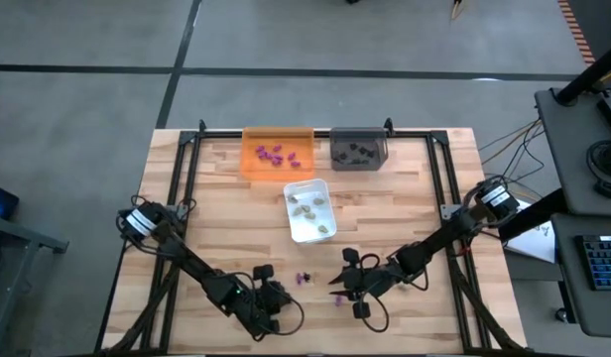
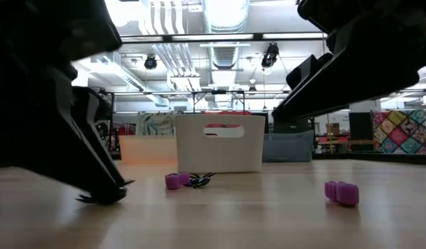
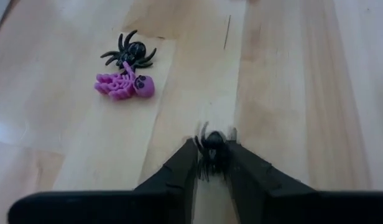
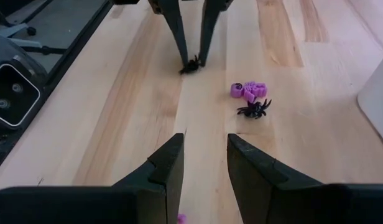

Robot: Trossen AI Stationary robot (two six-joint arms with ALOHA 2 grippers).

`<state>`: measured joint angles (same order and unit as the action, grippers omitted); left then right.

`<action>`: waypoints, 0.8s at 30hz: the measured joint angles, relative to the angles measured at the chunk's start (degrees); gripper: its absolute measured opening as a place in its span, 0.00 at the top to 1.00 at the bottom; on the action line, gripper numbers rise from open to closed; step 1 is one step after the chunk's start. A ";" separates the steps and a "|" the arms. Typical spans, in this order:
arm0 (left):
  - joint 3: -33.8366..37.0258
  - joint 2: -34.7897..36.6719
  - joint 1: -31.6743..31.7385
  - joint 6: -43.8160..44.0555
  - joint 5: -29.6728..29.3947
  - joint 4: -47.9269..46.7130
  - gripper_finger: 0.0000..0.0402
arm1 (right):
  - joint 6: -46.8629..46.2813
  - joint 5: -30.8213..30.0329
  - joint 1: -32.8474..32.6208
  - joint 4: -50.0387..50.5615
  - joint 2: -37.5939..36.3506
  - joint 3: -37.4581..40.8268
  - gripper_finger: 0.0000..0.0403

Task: Sort Halloween decoration
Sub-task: Put the black spider toy into the black bin

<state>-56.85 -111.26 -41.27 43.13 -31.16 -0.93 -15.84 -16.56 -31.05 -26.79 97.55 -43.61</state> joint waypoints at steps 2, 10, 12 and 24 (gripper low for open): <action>0.01 0.93 -0.05 -0.51 0.02 -0.36 0.86 | 0.00 0.00 0.02 1.02 -0.92 0.02 0.72; -0.01 5.65 0.08 -2.31 -0.84 -5.26 0.92 | -0.07 -0.07 0.00 7.44 -7.18 0.02 0.72; -0.01 6.10 0.08 -2.29 -0.85 -5.70 0.93 | -0.04 -0.05 -0.06 8.07 -8.14 0.02 0.72; -0.10 6.31 -0.27 -2.57 -0.45 -3.66 0.76 | 0.36 -0.04 -0.04 8.73 -8.05 0.02 0.72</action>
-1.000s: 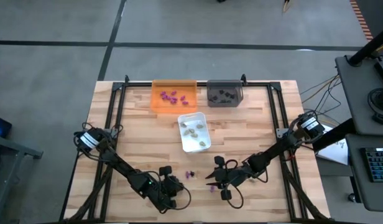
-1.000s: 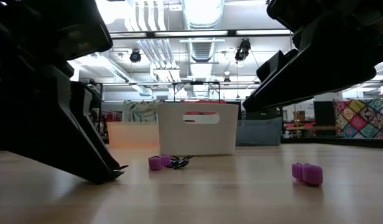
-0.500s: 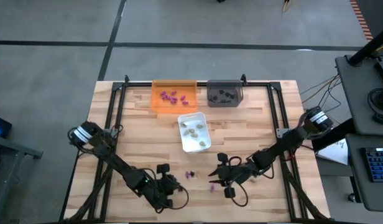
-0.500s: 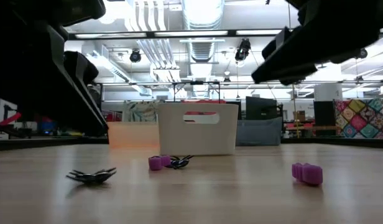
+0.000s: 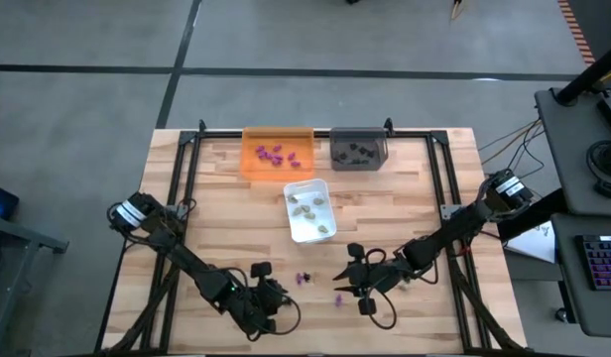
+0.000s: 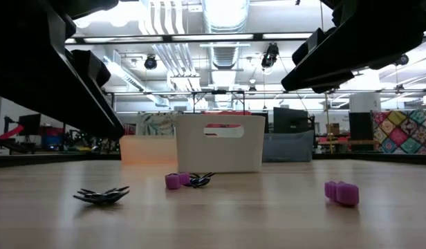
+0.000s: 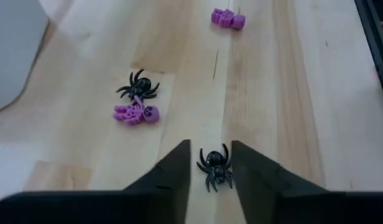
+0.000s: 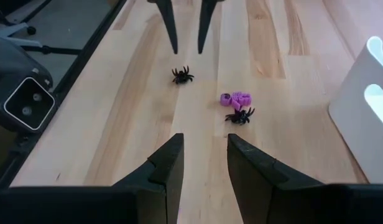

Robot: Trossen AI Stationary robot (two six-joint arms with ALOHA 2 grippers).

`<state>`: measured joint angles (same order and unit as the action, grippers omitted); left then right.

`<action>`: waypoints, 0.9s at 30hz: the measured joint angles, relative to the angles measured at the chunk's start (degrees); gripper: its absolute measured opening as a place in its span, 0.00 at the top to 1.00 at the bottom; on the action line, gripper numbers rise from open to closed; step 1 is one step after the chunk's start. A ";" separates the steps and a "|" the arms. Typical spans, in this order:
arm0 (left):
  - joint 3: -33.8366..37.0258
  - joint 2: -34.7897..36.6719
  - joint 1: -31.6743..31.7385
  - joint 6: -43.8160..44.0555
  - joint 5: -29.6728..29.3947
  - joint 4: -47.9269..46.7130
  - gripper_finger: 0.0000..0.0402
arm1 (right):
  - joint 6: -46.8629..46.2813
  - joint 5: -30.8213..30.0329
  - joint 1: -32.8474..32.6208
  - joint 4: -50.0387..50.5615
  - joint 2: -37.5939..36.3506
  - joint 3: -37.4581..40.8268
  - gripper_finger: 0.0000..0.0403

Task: Sort Halloween decoration
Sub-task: Put the black spider toy into the black bin

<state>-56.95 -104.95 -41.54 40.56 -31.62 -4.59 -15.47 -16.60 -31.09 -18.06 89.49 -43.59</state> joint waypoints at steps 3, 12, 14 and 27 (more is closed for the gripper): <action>-0.01 -0.56 -0.07 -0.03 -0.51 1.03 0.64 | 0.01 0.00 0.00 -0.05 0.00 0.00 0.72; -0.02 -5.30 -0.25 0.59 -0.35 5.28 0.46 | 0.03 -0.02 -0.01 0.17 0.24 0.00 0.72; -0.02 -6.04 -0.31 0.85 -0.35 5.53 0.47 | 0.03 -0.02 0.00 0.12 0.24 0.00 0.72; -0.22 -8.55 -0.57 1.87 -0.43 5.61 0.62 | 0.05 -0.03 -0.01 0.20 0.24 0.00 0.72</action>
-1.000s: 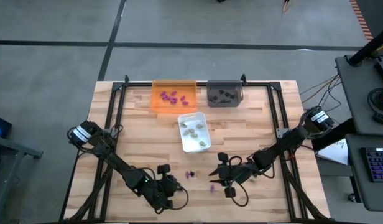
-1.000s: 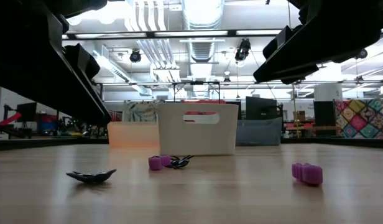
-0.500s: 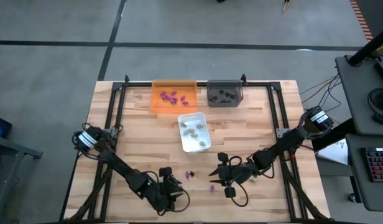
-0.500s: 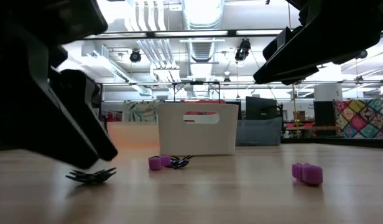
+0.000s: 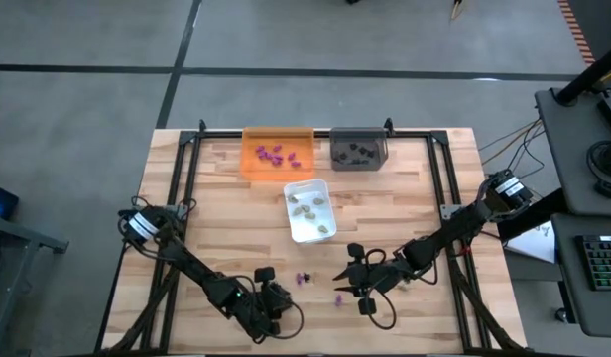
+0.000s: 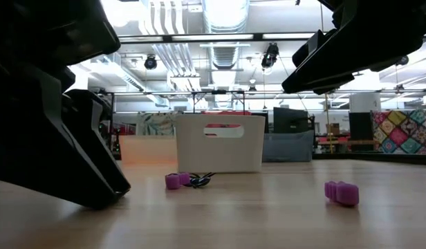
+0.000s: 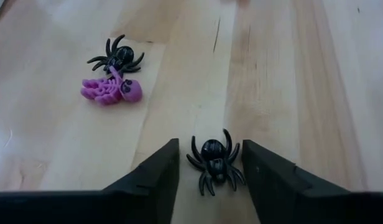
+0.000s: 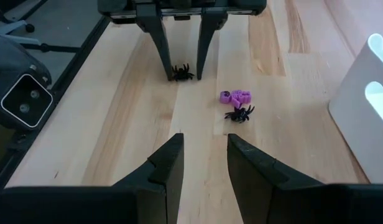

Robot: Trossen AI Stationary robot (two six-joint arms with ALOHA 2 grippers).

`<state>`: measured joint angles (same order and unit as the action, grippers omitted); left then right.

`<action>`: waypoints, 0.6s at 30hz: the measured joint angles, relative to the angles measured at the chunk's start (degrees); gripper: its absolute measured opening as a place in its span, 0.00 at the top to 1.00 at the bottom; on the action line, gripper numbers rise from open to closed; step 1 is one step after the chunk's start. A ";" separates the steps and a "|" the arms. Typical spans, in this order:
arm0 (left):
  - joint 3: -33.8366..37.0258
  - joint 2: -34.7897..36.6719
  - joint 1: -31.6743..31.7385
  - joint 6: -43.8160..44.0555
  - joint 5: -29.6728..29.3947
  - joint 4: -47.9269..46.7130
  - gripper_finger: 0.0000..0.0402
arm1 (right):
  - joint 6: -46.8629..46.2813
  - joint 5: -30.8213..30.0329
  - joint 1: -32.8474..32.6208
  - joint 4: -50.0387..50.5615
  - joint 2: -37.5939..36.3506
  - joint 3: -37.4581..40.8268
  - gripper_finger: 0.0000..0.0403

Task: Sort Halloween decoration
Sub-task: Put the black spider toy into the black bin

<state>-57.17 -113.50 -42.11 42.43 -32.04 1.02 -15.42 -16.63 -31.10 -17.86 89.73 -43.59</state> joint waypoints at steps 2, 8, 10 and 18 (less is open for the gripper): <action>0.00 0.12 0.00 -0.23 0.08 -0.21 0.67 | 0.00 0.00 0.01 0.01 0.00 0.00 0.72; 0.07 0.50 0.00 0.05 0.48 -0.54 0.80 | 0.00 -0.01 0.01 0.03 0.02 0.00 0.72; 0.11 0.80 -0.01 0.05 0.65 -0.66 0.80 | 0.00 0.00 0.01 0.01 0.02 0.00 0.72; 0.33 3.30 -0.11 -1.94 2.37 -1.43 0.80 | 0.00 0.01 0.01 0.03 0.02 0.00 0.72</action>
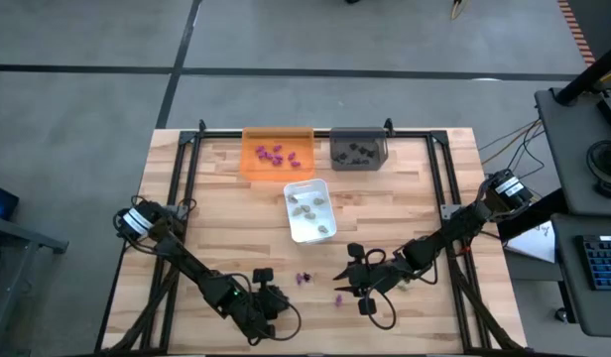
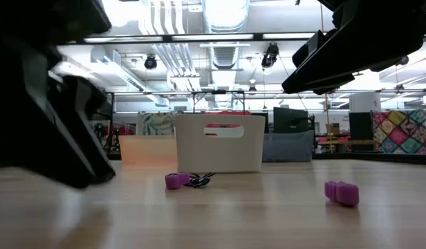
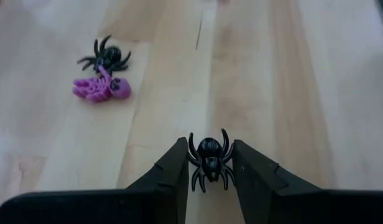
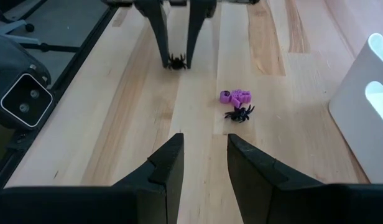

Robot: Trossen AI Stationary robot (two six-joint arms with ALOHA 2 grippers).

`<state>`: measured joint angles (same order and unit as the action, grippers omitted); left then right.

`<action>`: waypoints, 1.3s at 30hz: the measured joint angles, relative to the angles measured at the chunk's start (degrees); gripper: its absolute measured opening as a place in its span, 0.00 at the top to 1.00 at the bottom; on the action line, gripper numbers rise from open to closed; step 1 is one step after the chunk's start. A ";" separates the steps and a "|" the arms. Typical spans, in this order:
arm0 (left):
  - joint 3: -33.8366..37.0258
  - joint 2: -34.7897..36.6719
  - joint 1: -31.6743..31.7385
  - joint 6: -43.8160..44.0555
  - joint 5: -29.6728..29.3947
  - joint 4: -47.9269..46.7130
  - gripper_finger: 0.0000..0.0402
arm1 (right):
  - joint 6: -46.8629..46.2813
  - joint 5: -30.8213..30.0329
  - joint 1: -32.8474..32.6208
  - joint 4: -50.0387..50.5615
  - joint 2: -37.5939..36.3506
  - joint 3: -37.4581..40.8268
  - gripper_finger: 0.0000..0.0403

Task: Sort Halloween decoration
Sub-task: Put the black spider toy into the black bin

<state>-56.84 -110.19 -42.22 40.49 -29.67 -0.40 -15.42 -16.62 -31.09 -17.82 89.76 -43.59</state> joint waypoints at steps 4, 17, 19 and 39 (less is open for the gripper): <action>-0.02 2.18 0.02 -1.24 -0.59 -0.44 0.80 | 0.00 0.02 0.00 0.02 -0.02 0.00 0.72; -0.07 15.05 5.37 -16.39 -2.66 -1.03 0.80 | 0.76 -1.69 0.36 13.42 -11.86 0.00 0.72; -0.09 17.30 7.81 -20.89 -2.56 -0.98 0.81 | 2.18 -3.78 0.37 16.28 -14.90 0.00 0.72; -0.33 23.12 47.14 -41.29 18.23 13.17 0.81 | 17.64 -7.43 6.59 18.49 -30.03 0.11 0.72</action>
<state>-57.17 -87.07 4.92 -0.81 -11.45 12.76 2.22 -24.05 -24.50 0.67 59.73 -43.48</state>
